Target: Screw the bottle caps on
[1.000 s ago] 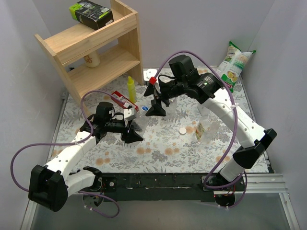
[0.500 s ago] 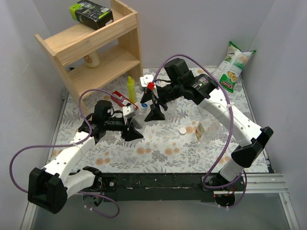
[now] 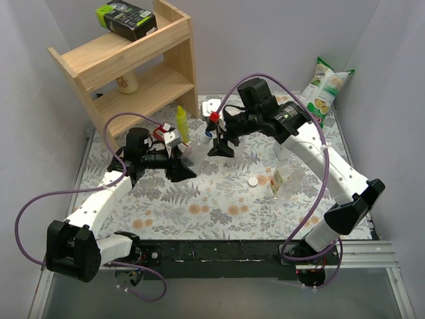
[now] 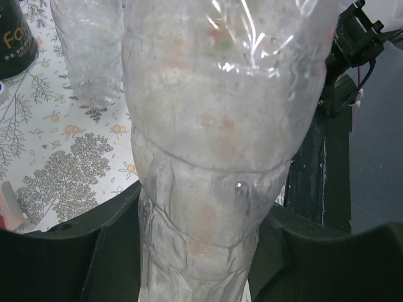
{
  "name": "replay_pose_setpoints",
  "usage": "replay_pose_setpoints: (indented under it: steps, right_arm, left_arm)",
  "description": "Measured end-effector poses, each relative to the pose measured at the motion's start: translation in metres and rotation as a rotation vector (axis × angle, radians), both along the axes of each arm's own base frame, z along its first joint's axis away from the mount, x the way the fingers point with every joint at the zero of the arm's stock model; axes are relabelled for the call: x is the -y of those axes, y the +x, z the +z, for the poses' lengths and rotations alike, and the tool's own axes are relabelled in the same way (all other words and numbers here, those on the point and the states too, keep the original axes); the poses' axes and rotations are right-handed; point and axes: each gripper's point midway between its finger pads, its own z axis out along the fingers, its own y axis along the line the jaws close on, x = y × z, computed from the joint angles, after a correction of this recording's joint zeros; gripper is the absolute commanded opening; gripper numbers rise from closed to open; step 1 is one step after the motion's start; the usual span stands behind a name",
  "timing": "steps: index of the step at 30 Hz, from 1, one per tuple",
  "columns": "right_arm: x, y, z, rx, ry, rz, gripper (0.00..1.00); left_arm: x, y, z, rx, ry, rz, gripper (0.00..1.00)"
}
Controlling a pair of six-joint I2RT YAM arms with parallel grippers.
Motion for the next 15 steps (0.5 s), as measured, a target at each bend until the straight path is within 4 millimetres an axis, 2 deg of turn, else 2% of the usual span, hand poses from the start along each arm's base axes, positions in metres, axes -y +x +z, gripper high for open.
replay_pose_setpoints:
  steps: [5,9,13,15]
  right_arm:
    - [0.013,0.003,0.003,-0.005,0.003,-0.039,0.82]
    - [0.027,0.007,-0.007,-0.083,-0.008,-0.085,0.84]
    - [0.055,0.032,-0.008,-0.144,-0.001,-0.180,0.84]
    - [0.066,0.044,-0.004,-0.148,0.016,-0.213,0.84]
  left_arm:
    - [0.003,0.001,0.011,0.014,-0.010,-0.031,0.00]
    - [0.007,-0.003,0.002,0.064,0.049,-0.074,0.00]
    - [0.001,-0.009,-0.011,0.091,0.120,-0.086,0.00]
    - [-0.002,-0.010,-0.010,0.122,0.136,-0.083,0.00]
